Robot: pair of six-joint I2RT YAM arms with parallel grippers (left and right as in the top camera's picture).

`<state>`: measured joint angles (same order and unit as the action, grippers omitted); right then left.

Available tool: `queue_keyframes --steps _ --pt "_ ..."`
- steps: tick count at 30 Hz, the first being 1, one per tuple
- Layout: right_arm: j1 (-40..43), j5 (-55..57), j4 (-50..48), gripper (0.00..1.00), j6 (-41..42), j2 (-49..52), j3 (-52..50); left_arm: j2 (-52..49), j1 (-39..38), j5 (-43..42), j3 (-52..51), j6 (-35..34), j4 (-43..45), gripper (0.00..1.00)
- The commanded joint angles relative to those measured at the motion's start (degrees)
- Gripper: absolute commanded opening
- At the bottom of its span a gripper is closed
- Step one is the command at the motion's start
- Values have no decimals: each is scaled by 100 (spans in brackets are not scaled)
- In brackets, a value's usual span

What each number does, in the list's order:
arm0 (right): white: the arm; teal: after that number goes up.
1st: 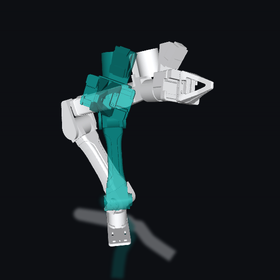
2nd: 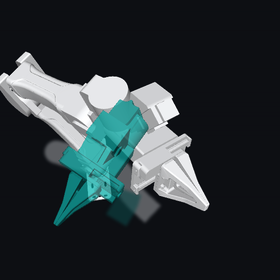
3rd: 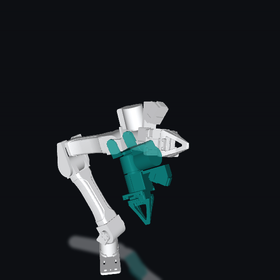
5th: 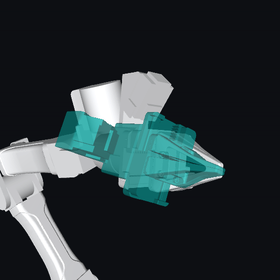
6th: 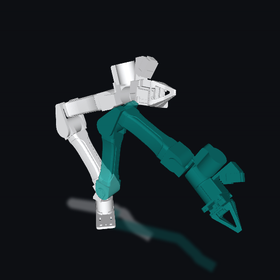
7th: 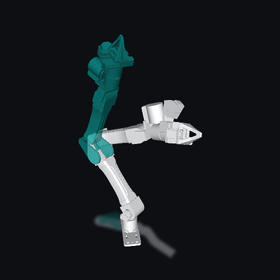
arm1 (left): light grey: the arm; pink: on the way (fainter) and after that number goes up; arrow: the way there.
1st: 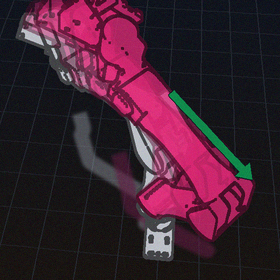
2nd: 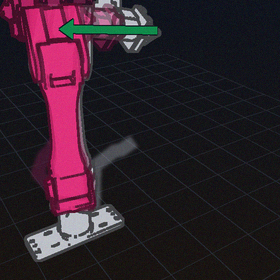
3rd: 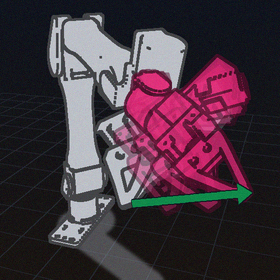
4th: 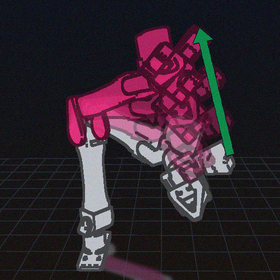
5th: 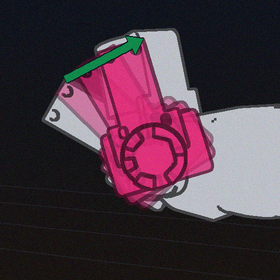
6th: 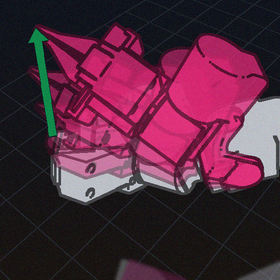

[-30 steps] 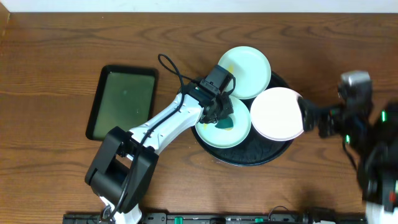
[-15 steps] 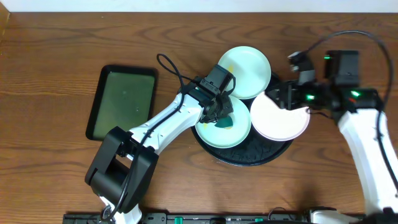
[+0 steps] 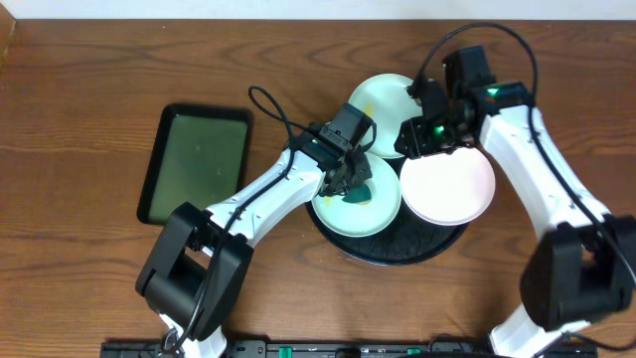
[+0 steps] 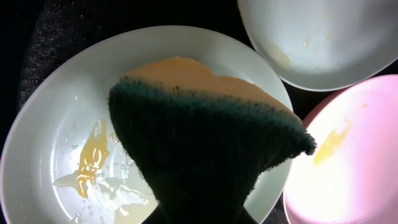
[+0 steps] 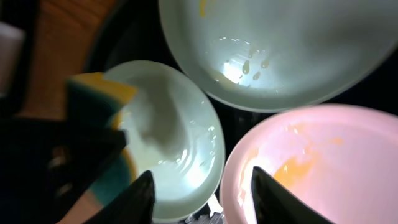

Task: Clean dirty plates on tray and stack at the side
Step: 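Reach the right gripper to the lower green plate rim and grip it, then scrub the lower green plate with the sponge while the right gripper holds it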

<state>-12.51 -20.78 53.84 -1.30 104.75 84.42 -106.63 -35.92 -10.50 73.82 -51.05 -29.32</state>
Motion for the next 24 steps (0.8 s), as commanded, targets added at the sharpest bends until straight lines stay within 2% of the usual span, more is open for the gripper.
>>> queue_keyframes --steps 1,6,11,24 --pt "-144 103 -85 45 -387 505 81 -52 -7 70 -37 -33 7 8" --pt "-175 -168 -251 45 -903 1025 81 -52 -7 72 -37 -81 9 8" --pt "-262 -177 -341 45 -973 1305 81 -52 -17 76 -37 -310 9 8" --pt "-407 289 -525 37 -1246 1368 -39 -55 -17 258 -50 -330 -70 8"
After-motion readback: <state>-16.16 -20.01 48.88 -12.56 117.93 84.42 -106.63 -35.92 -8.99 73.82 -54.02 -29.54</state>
